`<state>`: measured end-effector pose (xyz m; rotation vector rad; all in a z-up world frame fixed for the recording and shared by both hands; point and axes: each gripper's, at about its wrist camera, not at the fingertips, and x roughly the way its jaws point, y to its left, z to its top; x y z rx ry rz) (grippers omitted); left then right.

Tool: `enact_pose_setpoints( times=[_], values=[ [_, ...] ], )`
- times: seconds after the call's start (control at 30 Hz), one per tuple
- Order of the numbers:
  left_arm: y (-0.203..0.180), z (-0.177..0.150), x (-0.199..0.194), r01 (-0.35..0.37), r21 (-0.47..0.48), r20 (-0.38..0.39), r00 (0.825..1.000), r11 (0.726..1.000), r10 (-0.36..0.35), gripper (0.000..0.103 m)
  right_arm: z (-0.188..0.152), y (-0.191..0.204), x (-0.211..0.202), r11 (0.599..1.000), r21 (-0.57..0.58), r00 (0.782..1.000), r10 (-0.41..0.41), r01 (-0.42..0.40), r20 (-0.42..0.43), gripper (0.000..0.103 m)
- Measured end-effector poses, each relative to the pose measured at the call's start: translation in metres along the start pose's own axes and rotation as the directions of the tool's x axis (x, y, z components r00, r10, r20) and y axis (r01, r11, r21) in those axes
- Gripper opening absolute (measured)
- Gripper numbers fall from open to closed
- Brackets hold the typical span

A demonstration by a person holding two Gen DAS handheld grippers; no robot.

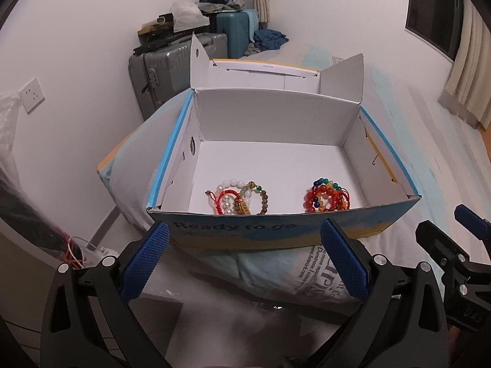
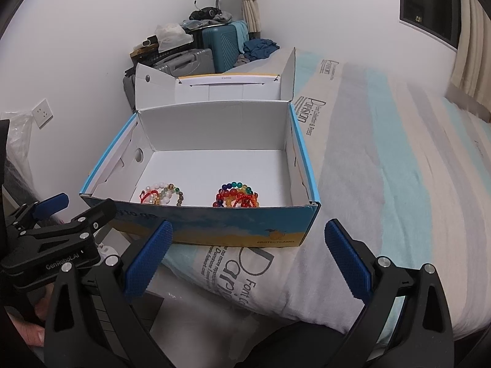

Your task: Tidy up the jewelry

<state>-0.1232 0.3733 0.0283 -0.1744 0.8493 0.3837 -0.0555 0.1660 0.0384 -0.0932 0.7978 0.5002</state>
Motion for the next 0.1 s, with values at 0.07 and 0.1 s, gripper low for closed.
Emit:
enact_pose_setpoints(
  times=[0.07, 0.1],
  values=[
    [-0.0007, -0.0005, 0.0001, -0.001, 0.01, 0.001, 1.0, 1.0, 0.001, 0.097, -0.0006, -0.0005, 0.0007, 1.0, 0.0, 1.0, 0.001, -0.001, -0.001, 0.095],
    [-0.0007, -0.0009, 0.0002, 0.003, 0.011, 0.0, 1.0, 1.0, -0.003, 0.097, -0.0007, -0.0008, 0.0011, 1.0, 0.001, 1.0, 0.001, -0.001, -0.001, 0.095]
  ],
)
